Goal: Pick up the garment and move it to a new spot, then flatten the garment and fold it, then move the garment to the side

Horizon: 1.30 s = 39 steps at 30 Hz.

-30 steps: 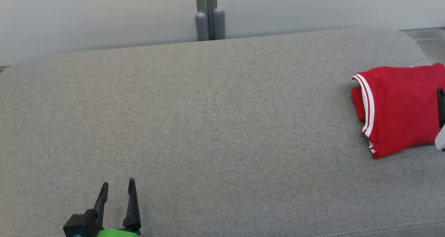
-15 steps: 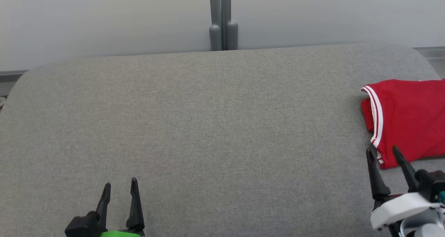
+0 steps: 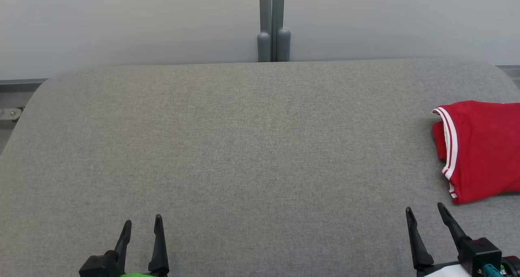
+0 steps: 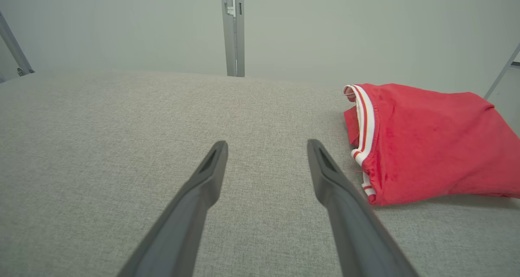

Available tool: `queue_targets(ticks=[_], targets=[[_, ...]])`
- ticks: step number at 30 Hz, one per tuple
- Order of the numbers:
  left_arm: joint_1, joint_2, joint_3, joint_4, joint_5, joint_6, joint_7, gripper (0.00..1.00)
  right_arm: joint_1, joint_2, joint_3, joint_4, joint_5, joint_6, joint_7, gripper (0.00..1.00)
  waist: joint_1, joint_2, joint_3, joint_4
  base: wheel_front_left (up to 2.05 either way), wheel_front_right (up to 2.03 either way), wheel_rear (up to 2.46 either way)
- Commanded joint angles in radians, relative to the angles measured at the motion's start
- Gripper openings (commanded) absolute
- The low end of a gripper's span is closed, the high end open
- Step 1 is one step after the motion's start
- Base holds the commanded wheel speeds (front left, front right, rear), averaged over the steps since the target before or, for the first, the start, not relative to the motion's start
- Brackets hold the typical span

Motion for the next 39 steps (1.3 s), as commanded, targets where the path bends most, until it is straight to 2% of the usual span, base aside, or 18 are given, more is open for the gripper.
queue_targets(ticks=[1,7,18,29,31,35,37,38,39], targets=[[-0.008,0.003,0.007,-0.004,0.0,-0.009,-0.003,1.0,0.018,0.006,-0.006,-0.017,-0.015,-0.002,-0.002,1.0,0.0,0.0,-0.002,-0.001,0.0,0.0,0.0],[-0.024,0.003,0.014,0.0,0.006,-0.022,-0.003,1.0,0.024,0.017,-0.014,-0.076,-0.056,-0.002,-0.002,1.0,0.0,0.0,-0.005,-0.008,0.0,0.0,0.0],[-0.013,0.003,0.013,0.011,0.0,-0.024,-0.003,1.0,0.009,0.026,-0.066,-0.078,-0.089,-0.002,-0.002,1.0,0.0,0.0,-0.023,-0.009,0.0,0.0,0.0],[-0.009,0.003,0.005,0.015,-0.001,-0.014,-0.003,1.0,0.007,0.026,-0.053,-0.069,-0.05,-0.002,-0.002,1.0,0.0,0.0,-0.027,-0.005,0.0,0.0,0.0],[-0.012,0.004,0.008,0.013,-0.004,-0.014,-0.002,1.0,0.007,0.027,-0.053,-0.07,-0.048,0.0,-0.002,1.0,0.0,0.0,-0.024,-0.08,0.0,0.0,0.0],[-0.02,0.003,0.001,0.013,-0.005,-0.009,-0.003,1.0,0.007,0.026,-0.034,-0.071,-0.071,-0.002,-0.002,1.0,0.0,0.0,-0.023,-0.079,0.0,0.0,0.0],[-0.014,0.003,-0.009,0.031,-0.002,-0.026,-0.003,1.0,0.014,0.026,-0.014,-0.072,-0.064,-0.002,-0.002,1.0,0.0,0.0,-0.023,-0.077,0.0,0.0,0.0],[-0.01,-0.001,-0.011,0.034,-0.002,-0.023,0.0,0.0,0.013,0.03,-0.011,-0.067,-0.064,0.001,0.0,0.0,0.0,0.0,-0.026,-0.06,0.0,0.0,0.0],[-0.008,-0.004,-0.014,0.043,-0.002,-0.023,0.003,0.0,0.017,0.033,-0.009,-0.058,-0.064,0.0,0.0,0.0,0.0,0.0,-0.027,-0.06,0.0,0.0,0.0]])
